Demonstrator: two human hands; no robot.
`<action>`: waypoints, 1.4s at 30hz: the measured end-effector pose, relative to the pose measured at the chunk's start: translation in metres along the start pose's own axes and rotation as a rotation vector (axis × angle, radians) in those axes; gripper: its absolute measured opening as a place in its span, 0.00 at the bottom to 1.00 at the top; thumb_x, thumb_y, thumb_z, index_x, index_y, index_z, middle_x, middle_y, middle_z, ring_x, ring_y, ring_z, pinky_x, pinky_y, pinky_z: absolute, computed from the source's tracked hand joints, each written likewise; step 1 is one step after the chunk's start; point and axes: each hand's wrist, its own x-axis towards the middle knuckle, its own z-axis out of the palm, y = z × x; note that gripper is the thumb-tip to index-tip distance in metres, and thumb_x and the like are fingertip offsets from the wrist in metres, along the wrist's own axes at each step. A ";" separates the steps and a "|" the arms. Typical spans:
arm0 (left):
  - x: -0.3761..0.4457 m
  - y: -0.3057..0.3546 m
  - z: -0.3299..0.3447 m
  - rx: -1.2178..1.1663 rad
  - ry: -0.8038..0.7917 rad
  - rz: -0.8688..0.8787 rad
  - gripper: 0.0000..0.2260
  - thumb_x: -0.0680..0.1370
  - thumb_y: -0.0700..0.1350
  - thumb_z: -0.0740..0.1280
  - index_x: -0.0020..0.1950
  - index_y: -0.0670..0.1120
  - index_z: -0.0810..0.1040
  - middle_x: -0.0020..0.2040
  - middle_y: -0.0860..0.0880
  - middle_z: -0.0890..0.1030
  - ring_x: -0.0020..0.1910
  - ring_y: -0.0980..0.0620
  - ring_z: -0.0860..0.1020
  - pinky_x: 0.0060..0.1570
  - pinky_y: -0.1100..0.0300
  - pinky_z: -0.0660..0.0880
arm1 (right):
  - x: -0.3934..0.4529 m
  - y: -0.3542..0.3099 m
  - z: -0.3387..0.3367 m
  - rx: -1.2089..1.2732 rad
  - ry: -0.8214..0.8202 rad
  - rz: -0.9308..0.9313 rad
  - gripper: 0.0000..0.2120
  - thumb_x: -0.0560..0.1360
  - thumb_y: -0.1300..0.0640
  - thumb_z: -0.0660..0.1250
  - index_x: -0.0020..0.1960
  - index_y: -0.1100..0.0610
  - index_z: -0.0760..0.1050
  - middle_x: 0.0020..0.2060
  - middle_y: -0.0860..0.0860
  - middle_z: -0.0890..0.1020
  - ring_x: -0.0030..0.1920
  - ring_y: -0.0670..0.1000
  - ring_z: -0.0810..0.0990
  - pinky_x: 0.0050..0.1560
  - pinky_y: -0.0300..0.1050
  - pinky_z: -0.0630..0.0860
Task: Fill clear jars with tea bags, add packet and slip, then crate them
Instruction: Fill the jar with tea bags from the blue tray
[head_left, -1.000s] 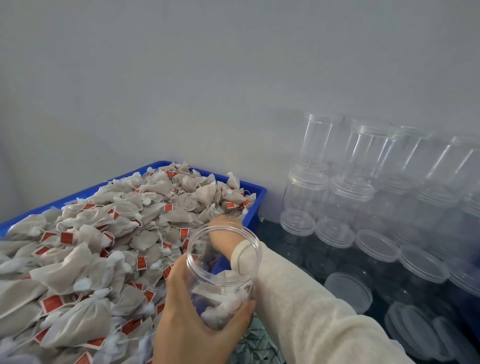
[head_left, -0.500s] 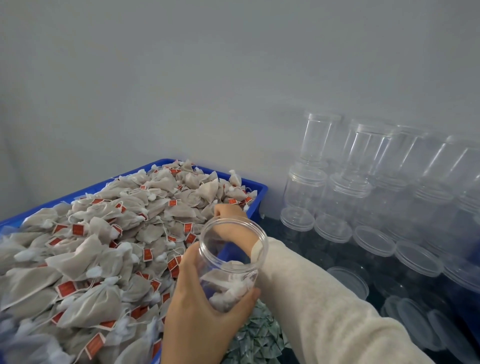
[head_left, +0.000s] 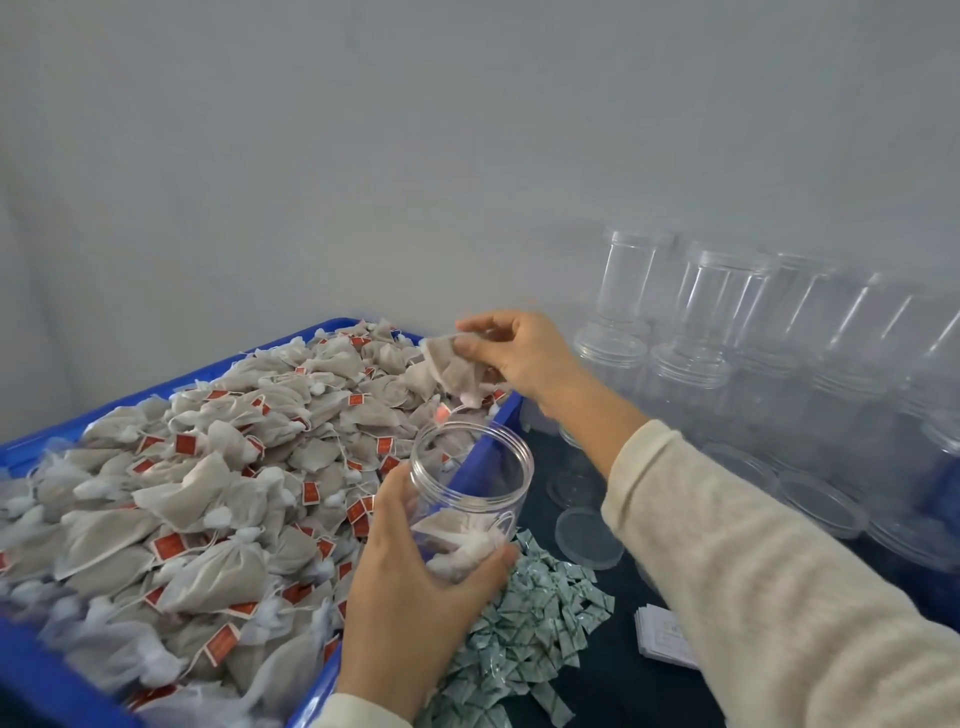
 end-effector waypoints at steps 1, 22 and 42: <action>0.000 0.000 0.000 0.004 -0.002 -0.010 0.46 0.56 0.73 0.71 0.69 0.67 0.54 0.62 0.63 0.73 0.57 0.72 0.71 0.52 0.68 0.70 | -0.002 -0.010 -0.003 0.025 0.003 -0.024 0.07 0.72 0.63 0.73 0.47 0.53 0.80 0.36 0.49 0.80 0.33 0.43 0.82 0.34 0.37 0.79; 0.001 -0.002 0.002 -0.001 -0.002 0.004 0.38 0.61 0.65 0.75 0.63 0.72 0.56 0.59 0.64 0.73 0.52 0.78 0.70 0.45 0.73 0.68 | -0.101 -0.025 -0.002 0.067 -0.008 -0.074 0.10 0.69 0.64 0.75 0.38 0.51 0.78 0.37 0.51 0.84 0.38 0.52 0.85 0.37 0.44 0.82; 0.000 -0.002 0.003 0.053 0.028 0.058 0.38 0.63 0.58 0.77 0.58 0.79 0.53 0.47 0.69 0.77 0.47 0.78 0.72 0.36 0.82 0.67 | -0.087 -0.046 0.023 -0.660 -0.382 0.082 0.04 0.75 0.58 0.70 0.48 0.58 0.82 0.40 0.51 0.85 0.39 0.49 0.85 0.37 0.32 0.77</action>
